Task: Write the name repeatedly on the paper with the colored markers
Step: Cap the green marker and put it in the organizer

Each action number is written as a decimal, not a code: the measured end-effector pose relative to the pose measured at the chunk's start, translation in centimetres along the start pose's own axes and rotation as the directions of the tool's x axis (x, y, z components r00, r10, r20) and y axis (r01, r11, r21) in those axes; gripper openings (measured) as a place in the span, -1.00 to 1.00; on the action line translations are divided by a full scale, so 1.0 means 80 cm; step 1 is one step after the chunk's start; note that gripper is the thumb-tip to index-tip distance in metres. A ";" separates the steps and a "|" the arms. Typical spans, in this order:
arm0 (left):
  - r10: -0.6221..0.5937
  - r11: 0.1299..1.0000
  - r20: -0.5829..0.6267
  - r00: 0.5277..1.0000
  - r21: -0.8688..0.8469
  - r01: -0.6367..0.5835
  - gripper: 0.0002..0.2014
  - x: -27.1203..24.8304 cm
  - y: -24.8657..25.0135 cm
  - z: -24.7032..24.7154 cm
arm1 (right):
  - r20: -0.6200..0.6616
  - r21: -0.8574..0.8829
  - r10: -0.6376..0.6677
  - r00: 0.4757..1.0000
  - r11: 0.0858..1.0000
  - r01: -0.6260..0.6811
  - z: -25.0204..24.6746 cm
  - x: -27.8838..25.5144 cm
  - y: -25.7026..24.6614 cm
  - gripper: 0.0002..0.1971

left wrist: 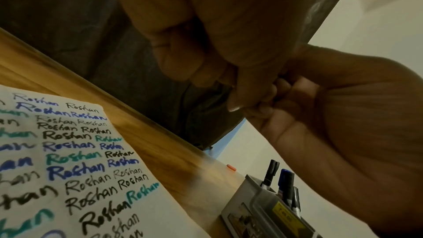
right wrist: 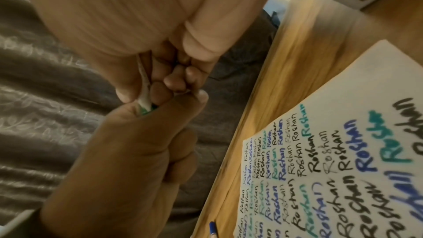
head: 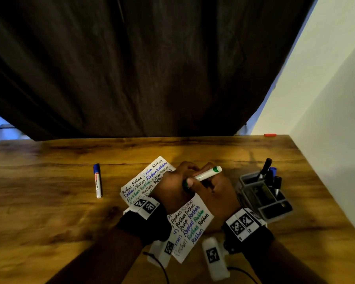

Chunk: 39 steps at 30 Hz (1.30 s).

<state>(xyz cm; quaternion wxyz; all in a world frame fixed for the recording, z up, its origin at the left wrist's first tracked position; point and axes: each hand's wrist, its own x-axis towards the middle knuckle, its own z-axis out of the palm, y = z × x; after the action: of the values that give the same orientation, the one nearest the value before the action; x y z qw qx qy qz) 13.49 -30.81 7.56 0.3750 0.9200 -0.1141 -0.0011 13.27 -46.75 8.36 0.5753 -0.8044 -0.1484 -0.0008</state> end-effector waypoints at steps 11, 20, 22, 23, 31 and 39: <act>0.058 0.998 0.053 0.997 -0.024 -0.057 -0.58 0.007 0.013 0.025 | -0.094 0.216 0.303 0.948 0.936 -0.278 -0.061 -0.013 0.049 -0.52; 0.137 0.989 0.120 0.983 -0.078 -0.129 -0.82 0.036 0.067 0.054 | -0.078 -0.566 -0.315 0.946 0.795 0.218 -0.118 -0.049 0.063 -0.68; 0.163 0.982 0.137 0.977 -0.115 -0.147 -0.76 0.043 0.091 0.065 | -0.097 -0.640 -0.301 0.949 0.749 0.172 -0.133 -0.057 0.062 -0.79; 0.168 0.977 0.126 0.978 -0.156 -0.148 -0.68 0.046 0.100 0.070 | -0.109 -0.645 -0.262 0.959 0.753 0.132 -0.143 -0.061 0.061 -0.78; 0.205 0.964 0.122 0.971 -0.194 -0.179 -0.45 0.073 0.112 0.120 | -0.594 -0.077 0.143 0.792 0.969 -0.233 -0.204 -0.099 0.096 -0.79; 0.211 0.964 0.217 0.953 -0.208 -0.166 -0.55 0.076 0.089 0.149 | -0.566 -0.292 0.156 0.810 0.881 -0.373 -0.200 -0.109 0.130 -0.87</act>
<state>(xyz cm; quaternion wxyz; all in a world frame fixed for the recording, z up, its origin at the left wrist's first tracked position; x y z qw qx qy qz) 16.88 -45.27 4.43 0.4418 0.8587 -0.2451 -0.0857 10.16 -66.69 2.66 0.4162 -0.8834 0.1340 -0.1685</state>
